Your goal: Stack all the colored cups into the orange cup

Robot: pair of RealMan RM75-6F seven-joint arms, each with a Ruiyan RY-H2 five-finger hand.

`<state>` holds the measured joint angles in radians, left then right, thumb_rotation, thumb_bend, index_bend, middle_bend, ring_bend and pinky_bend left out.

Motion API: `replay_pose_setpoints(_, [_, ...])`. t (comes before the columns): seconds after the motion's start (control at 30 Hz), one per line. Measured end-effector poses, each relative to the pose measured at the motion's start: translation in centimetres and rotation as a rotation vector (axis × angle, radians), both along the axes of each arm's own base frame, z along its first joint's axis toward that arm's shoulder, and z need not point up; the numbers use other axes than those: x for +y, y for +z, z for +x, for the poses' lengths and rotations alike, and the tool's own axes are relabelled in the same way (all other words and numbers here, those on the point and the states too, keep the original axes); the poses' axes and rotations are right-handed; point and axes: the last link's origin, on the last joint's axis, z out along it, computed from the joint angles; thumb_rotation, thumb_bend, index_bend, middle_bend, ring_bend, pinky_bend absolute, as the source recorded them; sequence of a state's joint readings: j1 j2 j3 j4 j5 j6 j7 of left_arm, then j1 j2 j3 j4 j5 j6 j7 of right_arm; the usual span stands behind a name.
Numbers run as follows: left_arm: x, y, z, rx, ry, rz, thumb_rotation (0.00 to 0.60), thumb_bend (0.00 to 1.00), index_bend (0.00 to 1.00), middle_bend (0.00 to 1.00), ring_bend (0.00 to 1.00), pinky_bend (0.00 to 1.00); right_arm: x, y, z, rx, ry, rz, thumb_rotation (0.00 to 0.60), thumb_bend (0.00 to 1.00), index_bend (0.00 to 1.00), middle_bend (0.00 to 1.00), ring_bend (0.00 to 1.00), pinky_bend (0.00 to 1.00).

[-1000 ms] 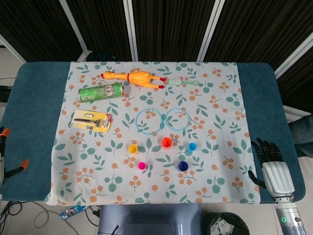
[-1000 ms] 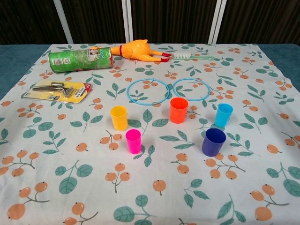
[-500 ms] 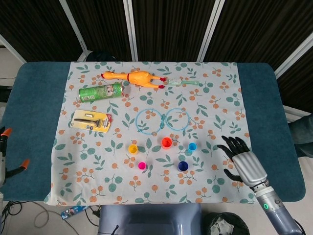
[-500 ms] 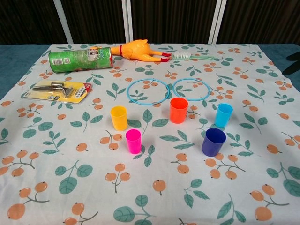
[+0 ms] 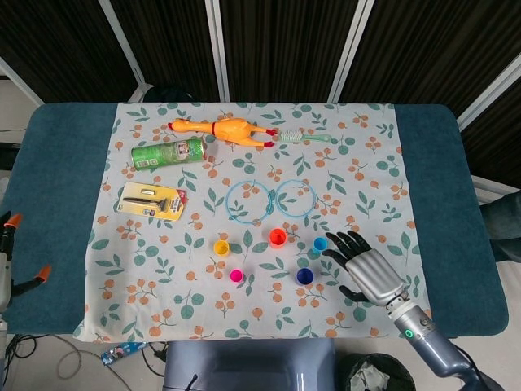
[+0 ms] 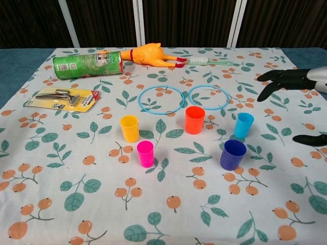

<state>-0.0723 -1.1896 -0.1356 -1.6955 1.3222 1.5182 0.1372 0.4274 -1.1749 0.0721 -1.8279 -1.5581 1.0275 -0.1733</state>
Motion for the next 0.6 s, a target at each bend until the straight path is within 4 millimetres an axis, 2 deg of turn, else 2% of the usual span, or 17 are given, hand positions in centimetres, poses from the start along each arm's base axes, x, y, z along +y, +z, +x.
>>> replay_pose_setpoints(0.23, [0.0,-0.1,0.0,0.002,-0.001,-0.009,0.600,0.16,0.08,0.00,0.00,0.00,-0.4,-2.3,1.4,0.003,0.034,0.040,0.600,0.37,0.24,0.00,0.00,0.07])
replay_pose_setpoints(0.6, [0.1,0.0,-0.1,0.000,0.004,-0.005,0.600,0.16,0.08,0.00,0.00,0.00,-1.1,-5.2,2.3,0.003,0.031,0.076,0.600,0.37,0.28,0.00,0.00,0.07])
